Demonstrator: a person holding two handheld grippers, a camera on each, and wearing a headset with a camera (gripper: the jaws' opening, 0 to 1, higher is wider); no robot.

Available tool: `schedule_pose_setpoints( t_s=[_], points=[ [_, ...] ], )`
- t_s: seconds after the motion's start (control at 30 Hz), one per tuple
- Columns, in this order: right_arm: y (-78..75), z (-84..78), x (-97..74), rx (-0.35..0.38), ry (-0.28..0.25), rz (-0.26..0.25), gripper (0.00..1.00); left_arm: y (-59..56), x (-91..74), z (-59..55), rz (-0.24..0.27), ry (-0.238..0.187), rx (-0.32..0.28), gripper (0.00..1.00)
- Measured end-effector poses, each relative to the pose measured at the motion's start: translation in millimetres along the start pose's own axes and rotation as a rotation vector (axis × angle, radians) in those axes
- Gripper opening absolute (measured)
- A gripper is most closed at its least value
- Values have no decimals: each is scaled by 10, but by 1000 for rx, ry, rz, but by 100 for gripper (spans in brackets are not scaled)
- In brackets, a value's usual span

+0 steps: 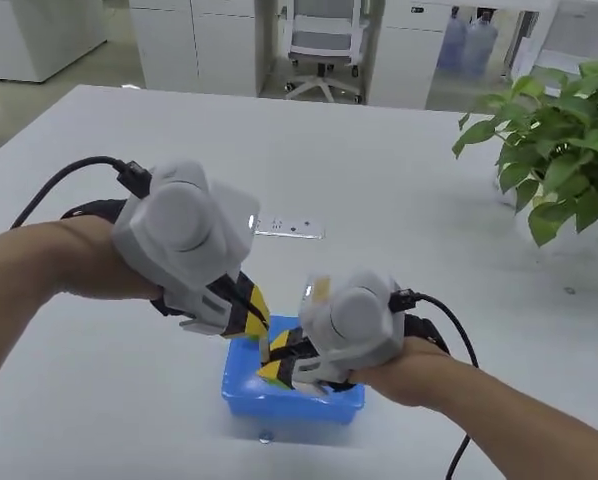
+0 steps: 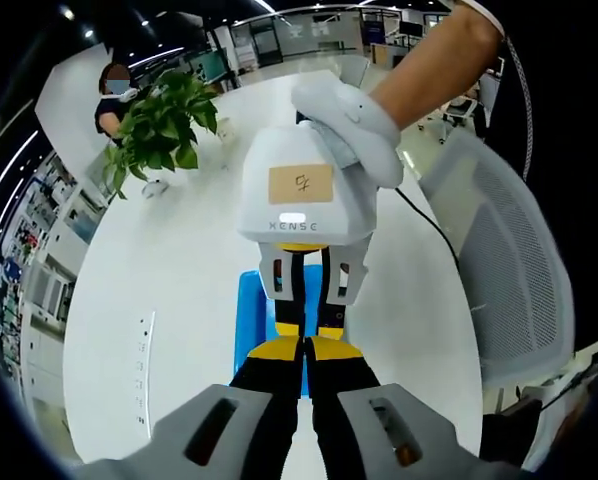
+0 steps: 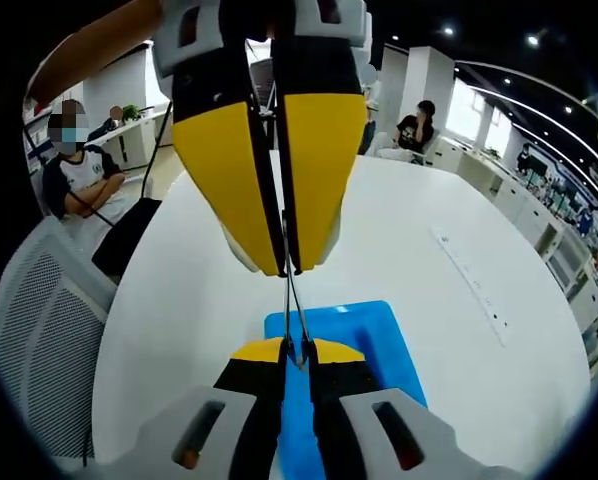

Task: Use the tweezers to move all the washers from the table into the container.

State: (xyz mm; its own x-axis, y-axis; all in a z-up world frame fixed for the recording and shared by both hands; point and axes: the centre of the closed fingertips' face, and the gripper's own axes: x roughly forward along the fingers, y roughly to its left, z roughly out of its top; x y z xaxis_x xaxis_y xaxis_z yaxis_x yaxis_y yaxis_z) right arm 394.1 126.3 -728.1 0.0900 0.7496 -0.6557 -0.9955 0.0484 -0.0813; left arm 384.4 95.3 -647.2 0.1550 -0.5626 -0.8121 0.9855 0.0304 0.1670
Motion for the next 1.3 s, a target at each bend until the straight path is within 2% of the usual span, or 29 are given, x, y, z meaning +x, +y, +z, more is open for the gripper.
schedule_pose_setpoints(
  t_s=[0.5, 0.67, 0.9, 1.3],
  points=[
    [-95, -128, 223, 39, 5, 43, 10, 124, 180, -193, -33, 28, -26, 5],
    [-91, -188, 272, 56, 14, 59, 10, 143, 237, -249, -46, 25, -48, 5],
    [-108, -239, 337, 92, 9, 72, 10, 165, 310, -292, -62, 33, -58, 5],
    [-105, -355, 394, 127, 30, 84, 11, 168, 444, -336, -89, 46, -50, 5]
  ],
)
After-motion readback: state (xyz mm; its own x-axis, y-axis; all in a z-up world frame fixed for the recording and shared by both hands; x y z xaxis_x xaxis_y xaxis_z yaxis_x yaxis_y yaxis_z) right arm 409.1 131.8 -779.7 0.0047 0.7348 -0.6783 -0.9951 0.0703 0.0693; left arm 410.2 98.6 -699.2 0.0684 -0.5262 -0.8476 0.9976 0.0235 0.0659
